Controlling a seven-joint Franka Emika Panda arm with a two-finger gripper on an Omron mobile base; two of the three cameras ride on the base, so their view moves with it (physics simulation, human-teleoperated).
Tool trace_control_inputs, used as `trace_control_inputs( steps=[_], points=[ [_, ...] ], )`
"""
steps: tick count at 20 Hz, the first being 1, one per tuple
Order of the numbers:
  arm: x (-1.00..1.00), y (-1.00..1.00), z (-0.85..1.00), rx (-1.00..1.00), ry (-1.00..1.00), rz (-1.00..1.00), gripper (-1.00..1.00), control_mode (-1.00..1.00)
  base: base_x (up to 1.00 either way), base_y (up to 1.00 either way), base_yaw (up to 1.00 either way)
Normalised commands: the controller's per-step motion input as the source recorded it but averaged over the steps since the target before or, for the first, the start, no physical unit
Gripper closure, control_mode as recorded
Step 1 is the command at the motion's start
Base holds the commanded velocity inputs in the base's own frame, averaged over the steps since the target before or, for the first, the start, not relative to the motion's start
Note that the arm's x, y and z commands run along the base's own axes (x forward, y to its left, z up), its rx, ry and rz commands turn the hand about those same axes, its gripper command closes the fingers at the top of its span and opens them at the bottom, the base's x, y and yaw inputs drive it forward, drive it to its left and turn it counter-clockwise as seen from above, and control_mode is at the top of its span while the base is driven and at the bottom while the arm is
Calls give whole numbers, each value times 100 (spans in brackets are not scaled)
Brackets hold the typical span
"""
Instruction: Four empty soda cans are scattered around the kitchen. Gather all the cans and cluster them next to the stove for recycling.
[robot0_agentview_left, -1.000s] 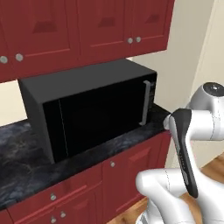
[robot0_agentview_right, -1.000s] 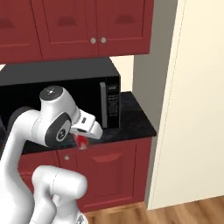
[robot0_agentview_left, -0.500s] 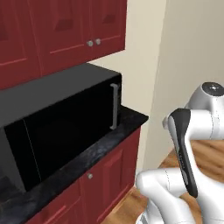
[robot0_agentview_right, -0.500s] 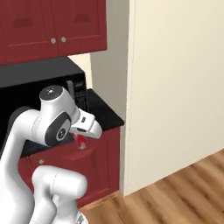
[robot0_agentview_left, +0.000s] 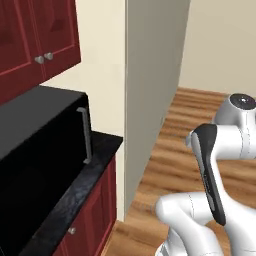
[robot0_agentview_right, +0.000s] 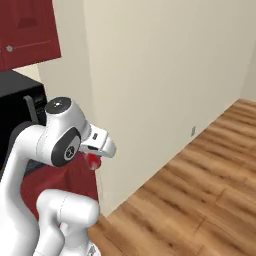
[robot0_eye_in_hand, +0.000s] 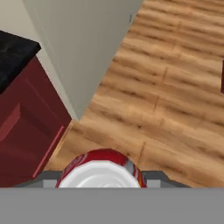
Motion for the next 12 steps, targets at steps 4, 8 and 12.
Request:
trace_control_inputs(
  steps=[4,8,12],
  points=[
    [0,0,0,0,0,0,100,100,0,0,-54],
    [0,0,0,0,0,0,100,100,9,0,-40],
    [0,0,0,0,0,0,100,100,32,-3,-25]
  ],
)
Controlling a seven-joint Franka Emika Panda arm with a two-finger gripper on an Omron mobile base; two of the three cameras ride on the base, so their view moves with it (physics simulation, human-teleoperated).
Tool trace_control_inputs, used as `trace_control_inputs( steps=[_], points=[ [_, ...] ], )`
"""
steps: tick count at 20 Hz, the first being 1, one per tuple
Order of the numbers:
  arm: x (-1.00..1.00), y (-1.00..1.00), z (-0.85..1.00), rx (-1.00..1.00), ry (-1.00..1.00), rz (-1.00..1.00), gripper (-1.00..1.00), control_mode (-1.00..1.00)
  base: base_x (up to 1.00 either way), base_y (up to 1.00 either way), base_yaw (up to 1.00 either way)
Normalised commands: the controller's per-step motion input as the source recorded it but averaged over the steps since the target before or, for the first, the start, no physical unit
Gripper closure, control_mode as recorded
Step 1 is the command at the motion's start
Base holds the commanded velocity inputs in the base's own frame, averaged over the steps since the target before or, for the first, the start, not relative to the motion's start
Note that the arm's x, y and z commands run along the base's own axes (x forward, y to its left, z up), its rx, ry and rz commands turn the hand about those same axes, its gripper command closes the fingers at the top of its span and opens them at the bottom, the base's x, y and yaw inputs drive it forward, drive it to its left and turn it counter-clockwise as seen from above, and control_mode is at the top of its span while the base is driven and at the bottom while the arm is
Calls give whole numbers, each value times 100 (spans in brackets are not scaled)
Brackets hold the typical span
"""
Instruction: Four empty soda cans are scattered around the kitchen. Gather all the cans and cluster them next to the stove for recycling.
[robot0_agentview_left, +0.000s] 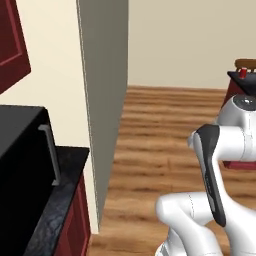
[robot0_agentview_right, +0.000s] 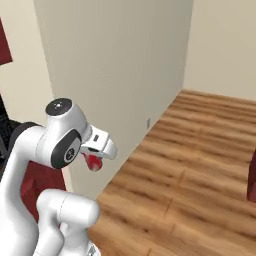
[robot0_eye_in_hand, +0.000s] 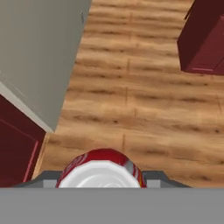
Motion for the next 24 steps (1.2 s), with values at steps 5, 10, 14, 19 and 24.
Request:
trace_control_inputs(
  steps=[5,10,14,19,24],
  points=[
    [0,0,0,0,0,0,100,100,52,-2,-31],
    [0,0,0,0,0,0,100,100,57,-12,-34],
    [0,0,0,0,0,0,100,100,53,-19,-33],
    [0,0,0,0,0,0,100,100,35,-38,-34],
    [0,0,0,0,0,0,100,100,28,-43,-36]
  ],
)
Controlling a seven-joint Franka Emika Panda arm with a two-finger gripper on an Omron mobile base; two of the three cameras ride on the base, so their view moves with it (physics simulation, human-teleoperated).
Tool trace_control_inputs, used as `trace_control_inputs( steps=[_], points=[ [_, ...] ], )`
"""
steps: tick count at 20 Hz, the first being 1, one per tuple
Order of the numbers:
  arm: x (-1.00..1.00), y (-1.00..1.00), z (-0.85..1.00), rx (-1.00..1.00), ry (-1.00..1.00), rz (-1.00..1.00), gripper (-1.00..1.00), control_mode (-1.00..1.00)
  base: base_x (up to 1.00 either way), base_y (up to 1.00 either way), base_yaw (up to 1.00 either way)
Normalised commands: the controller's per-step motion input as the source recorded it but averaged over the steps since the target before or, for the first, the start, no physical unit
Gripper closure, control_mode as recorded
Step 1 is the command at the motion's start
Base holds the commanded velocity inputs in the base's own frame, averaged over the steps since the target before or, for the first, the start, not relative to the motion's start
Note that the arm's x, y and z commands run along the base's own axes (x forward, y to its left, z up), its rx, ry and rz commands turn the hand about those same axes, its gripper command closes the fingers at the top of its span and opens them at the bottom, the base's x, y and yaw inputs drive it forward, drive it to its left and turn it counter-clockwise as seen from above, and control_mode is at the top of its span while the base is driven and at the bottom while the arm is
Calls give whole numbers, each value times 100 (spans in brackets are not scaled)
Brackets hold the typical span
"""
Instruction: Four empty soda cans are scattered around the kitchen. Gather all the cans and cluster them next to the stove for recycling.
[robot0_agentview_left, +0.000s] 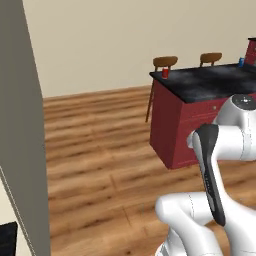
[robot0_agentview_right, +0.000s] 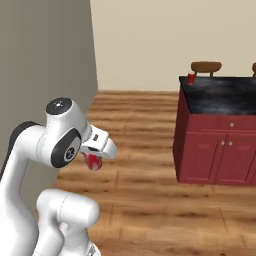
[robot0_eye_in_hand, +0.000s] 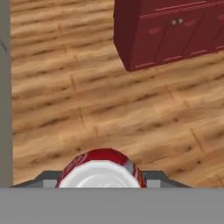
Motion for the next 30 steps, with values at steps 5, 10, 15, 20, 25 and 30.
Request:
trace_control_inputs(
  steps=[5,10,15,20,25,30],
  points=[
    [0,0,0,0,0,0,100,100,22,-44,-37],
    [0,0,0,0,0,0,100,100,26,-40,-36],
    [0,0,0,0,0,0,100,100,34,-37,-35],
    [0,0,0,0,0,0,100,100,43,-33,-31],
    [0,0,0,0,0,0,100,100,44,-34,-28],
    [0,0,0,0,0,0,100,100,40,-37,-27]
  ],
)
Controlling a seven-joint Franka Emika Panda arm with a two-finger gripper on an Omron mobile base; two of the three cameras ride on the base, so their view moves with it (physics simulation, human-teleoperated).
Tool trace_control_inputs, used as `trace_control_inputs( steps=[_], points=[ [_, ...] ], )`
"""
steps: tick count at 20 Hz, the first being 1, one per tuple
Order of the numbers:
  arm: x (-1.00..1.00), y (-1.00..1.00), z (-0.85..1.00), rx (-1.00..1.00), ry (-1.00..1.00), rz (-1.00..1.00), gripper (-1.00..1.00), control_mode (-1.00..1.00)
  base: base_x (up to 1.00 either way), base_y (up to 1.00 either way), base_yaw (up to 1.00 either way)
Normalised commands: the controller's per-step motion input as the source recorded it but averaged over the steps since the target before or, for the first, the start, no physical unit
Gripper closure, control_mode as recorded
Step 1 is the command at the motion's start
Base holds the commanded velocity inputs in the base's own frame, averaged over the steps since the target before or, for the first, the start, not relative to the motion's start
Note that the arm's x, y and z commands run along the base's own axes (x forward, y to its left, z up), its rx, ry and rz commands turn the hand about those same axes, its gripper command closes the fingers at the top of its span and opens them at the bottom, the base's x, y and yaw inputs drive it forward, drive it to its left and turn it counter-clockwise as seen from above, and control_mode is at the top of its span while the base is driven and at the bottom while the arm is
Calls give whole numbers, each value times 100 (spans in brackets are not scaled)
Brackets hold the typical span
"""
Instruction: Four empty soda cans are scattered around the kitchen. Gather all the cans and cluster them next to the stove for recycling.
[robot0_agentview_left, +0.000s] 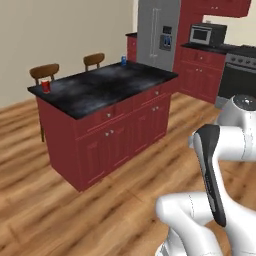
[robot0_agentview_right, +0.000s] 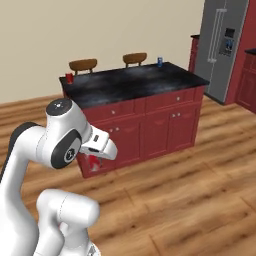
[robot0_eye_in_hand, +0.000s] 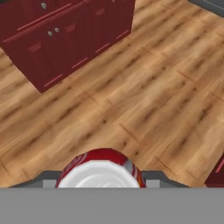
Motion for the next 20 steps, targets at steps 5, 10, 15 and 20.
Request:
trace_control_inputs(
  steps=[5,10,15,20],
  points=[
    [0,0,0,0,0,0,100,100,44,-37,-27],
    [0,0,0,0,0,0,100,100,49,-34,-27],
    [0,0,0,0,0,0,100,100,51,-34,-25],
    [0,0,0,0,0,0,100,100,46,-35,-24]
  ],
)
